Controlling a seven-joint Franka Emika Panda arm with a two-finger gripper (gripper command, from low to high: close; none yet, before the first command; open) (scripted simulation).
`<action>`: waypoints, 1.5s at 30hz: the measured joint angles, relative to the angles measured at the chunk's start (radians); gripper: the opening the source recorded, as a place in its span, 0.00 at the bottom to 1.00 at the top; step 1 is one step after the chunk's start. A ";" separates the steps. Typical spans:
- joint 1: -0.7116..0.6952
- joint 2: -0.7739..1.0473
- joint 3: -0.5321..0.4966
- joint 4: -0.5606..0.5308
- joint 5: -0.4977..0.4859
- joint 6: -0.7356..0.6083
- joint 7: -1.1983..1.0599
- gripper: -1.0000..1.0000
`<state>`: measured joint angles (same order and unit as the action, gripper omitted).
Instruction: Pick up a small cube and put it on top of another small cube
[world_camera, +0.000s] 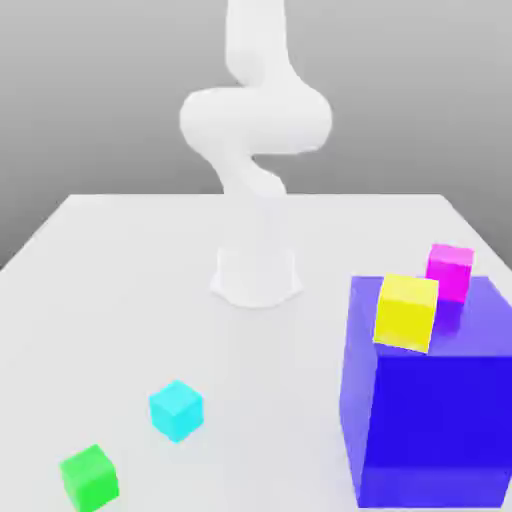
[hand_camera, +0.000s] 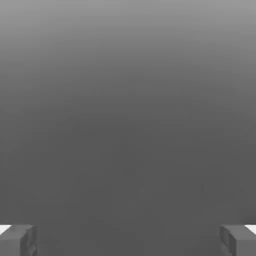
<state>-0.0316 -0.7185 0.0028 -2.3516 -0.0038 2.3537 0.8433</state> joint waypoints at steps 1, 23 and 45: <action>-0.015 0.040 0.001 -0.024 -0.002 0.026 0.021 0.50; -0.217 0.850 -0.042 -0.438 0.031 0.570 0.350 0.50; -0.248 0.800 -0.051 -0.327 0.017 0.408 0.389 0.00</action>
<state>-0.2791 0.0817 -0.0478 -2.6786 0.0130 2.7613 1.2322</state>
